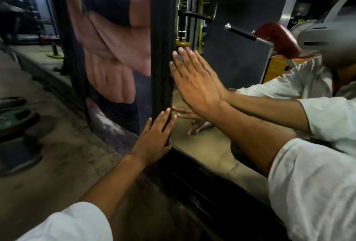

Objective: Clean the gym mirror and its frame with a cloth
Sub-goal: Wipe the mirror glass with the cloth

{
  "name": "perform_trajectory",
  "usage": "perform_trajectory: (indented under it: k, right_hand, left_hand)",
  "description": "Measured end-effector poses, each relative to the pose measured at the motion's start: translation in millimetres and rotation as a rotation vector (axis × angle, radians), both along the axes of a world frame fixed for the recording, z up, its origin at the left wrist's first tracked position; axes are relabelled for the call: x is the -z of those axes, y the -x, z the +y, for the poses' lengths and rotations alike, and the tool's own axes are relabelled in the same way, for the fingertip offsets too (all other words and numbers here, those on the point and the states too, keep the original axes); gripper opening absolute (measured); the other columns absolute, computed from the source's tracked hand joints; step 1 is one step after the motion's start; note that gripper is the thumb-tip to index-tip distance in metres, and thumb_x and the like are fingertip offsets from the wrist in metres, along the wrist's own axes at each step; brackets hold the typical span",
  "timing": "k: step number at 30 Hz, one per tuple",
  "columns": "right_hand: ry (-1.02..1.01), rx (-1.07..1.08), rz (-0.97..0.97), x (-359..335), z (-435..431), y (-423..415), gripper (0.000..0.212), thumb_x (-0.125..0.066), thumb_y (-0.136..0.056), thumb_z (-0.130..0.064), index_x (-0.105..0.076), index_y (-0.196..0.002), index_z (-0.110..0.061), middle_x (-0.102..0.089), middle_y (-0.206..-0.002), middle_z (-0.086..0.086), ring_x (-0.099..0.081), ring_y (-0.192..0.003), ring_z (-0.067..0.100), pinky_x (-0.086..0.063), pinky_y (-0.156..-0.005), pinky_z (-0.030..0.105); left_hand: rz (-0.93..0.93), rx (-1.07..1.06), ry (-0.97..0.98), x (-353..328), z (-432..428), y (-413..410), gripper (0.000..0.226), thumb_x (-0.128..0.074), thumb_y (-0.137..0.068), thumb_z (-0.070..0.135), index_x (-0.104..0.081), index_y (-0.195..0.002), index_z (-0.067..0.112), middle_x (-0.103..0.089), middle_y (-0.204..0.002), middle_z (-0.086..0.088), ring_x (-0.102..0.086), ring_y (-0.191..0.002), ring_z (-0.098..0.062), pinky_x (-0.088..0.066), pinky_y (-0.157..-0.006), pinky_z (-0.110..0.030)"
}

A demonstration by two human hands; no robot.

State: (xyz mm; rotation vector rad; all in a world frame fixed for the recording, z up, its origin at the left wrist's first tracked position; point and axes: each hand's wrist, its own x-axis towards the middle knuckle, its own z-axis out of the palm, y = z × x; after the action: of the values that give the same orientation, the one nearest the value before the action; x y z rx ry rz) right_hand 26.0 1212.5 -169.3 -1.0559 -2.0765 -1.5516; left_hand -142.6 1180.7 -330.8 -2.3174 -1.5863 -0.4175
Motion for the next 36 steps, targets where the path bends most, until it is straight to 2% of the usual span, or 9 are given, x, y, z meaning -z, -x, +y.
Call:
perform_trajectory:
  k: [6, 10, 12, 17, 23, 25, 29, 32, 36]
  right_hand:
    - [0.143, 0.068, -0.064, 93.3, 17.8, 17.9, 0.068, -0.021, -0.107, -0.026, 0.000, -0.163, 0.006, 0.001, -0.170, 0.032, 0.003, -0.160, 0.047, 0.012, -0.127, 0.057]
    - [0.193, 0.019, -0.182, 164.6, 19.1, 9.6, 0.063, -0.009, -0.107, -0.020, -0.008, -0.162, 0.010, -0.006, -0.168, 0.037, -0.009, -0.159, 0.049, -0.006, -0.131, 0.059]
    - [0.194, 0.012, -0.263, 199.0, 23.3, 5.2, 0.059, -0.010, -0.110, -0.018, -0.017, -0.159, 0.013, -0.015, -0.167, 0.037, -0.017, -0.157, 0.049, -0.015, -0.130, 0.057]
    - [0.280, -0.009, -0.416, 244.7, 12.1, -7.1, 0.066, 0.006, -0.103, -0.003, -0.027, -0.159, 0.010, -0.024, -0.167, 0.031, -0.020, -0.157, 0.048, -0.003, -0.128, 0.060]
    - [0.327, -0.116, -0.297, 182.5, -15.4, -48.8, 0.053, -0.027, -0.109, -0.019, -0.048, -0.154, -0.001, -0.044, -0.162, 0.020, -0.036, -0.153, 0.038, -0.013, -0.131, 0.052]
    - [0.307, -0.178, -0.144, 153.3, -38.8, -79.8, 0.050, -0.035, -0.106, -0.021, -0.056, -0.148, -0.003, -0.051, -0.156, 0.019, -0.043, -0.149, 0.037, -0.014, -0.131, 0.048]
    - [0.262, -0.082, -0.239, 181.9, -88.5, -138.7, 0.051, -0.040, -0.101, -0.016, -0.057, -0.147, -0.001, -0.050, -0.156, 0.022, -0.044, -0.148, 0.037, -0.001, -0.131, 0.047]
    - [0.416, 0.041, -0.419, 228.2, -113.3, -160.7, 0.057, -0.026, -0.104, -0.016, -0.044, -0.156, -0.001, -0.039, -0.164, 0.022, -0.037, -0.153, 0.036, 0.000, -0.132, 0.050]
    - [0.395, 0.051, -0.410, 196.6, -121.2, -181.3, 0.056, -0.024, -0.105, -0.012, -0.043, -0.156, -0.001, -0.039, -0.164, 0.022, -0.031, -0.155, 0.039, -0.004, -0.131, 0.054]
  left_hand:
    - [0.075, -0.077, 0.090, 48.5, 4.0, 7.7, 0.111, -0.067, -0.098, 0.045, 0.012, -0.168, 0.011, 0.027, -0.175, -0.005, 0.017, -0.163, -0.023, -0.005, -0.133, -0.048]
    - [0.047, 0.025, 0.083, 96.8, -10.0, 19.6, 0.121, -0.094, -0.064, 0.036, -0.031, -0.161, 0.000, -0.028, -0.172, -0.019, -0.036, -0.156, -0.036, -0.048, -0.114, -0.058]
    - [-0.033, 0.040, 0.103, 117.5, -11.4, 19.7, 0.125, -0.097, -0.057, 0.030, -0.031, -0.160, 0.002, -0.035, -0.168, -0.019, -0.044, -0.150, -0.041, -0.053, -0.107, -0.061]
    - [-0.164, 0.000, 0.247, 125.3, -10.3, 1.9, 0.109, -0.080, -0.086, 0.026, -0.012, -0.170, 0.009, -0.009, -0.177, -0.013, -0.008, -0.165, -0.026, -0.021, -0.132, -0.047]
    - [-0.260, 0.113, 0.142, 96.0, -22.5, -26.3, 0.095, -0.079, -0.086, 0.011, -0.028, -0.166, 0.005, -0.026, -0.172, -0.018, -0.029, -0.158, -0.036, -0.022, -0.132, -0.047]
    - [-0.315, 0.177, 0.067, 84.2, -28.2, -46.2, 0.101, -0.078, -0.090, 0.022, -0.018, -0.170, 0.011, -0.017, -0.176, -0.016, -0.025, -0.160, -0.037, -0.023, -0.131, -0.048]
    - [-0.403, 0.139, 0.120, 82.2, -45.8, -97.7, 0.122, -0.076, -0.090, 0.053, 0.009, -0.170, 0.017, 0.019, -0.176, -0.013, -0.002, -0.164, -0.033, -0.016, -0.130, -0.048]
    - [-0.391, 0.056, 0.121, 96.5, -54.2, -122.9, 0.141, -0.081, -0.081, 0.062, 0.019, -0.166, 0.010, 0.024, -0.174, -0.019, 0.002, -0.164, -0.038, -0.026, -0.129, -0.056]
    - [-0.383, 0.022, 0.143, 103.5, -61.5, -133.1, 0.144, -0.073, -0.081, 0.073, 0.025, -0.164, 0.008, 0.031, -0.170, -0.022, 0.005, -0.164, -0.040, -0.023, -0.129, -0.055]
